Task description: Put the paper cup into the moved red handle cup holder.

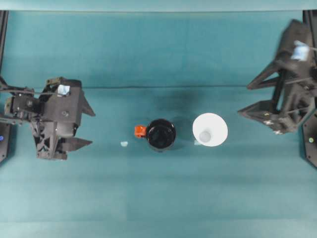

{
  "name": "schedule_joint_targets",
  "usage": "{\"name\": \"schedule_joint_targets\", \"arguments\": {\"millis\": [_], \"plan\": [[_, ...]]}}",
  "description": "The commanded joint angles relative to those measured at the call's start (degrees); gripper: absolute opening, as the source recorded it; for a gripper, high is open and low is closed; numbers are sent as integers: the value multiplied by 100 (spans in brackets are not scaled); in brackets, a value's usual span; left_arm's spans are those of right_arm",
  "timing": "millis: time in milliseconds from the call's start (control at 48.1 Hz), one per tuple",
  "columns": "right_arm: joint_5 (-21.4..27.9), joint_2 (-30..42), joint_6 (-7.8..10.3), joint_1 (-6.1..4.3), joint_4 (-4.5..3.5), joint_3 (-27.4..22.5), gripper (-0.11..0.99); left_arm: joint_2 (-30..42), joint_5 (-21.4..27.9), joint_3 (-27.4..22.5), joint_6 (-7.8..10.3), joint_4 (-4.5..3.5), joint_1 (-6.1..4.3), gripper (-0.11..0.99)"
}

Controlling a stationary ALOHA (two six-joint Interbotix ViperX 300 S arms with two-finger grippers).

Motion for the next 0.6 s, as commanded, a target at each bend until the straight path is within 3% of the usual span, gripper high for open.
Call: {"name": "schedule_joint_targets", "arguments": {"millis": [0, 146, 333, 437, 582], "plan": [[281, 747, 70, -53, 18, -369, 90, -97, -18, -44, 0, 18, 0, 90], [686, 1345, 44, -123, 18, -809, 90, -114, -18, -26, 0, 18, -9, 90], [721, 1960, 26, -176, 26, -1020, 90, -114, -18, -18, 0, 9, -9, 90], [686, 2259, -18, -167, 193, -993, 90, -114, -18, -18, 0, 18, -9, 90], [422, 2479, -18, -141, 246, -896, 89, -114, -18, -26, 0, 18, 0, 90]]}}
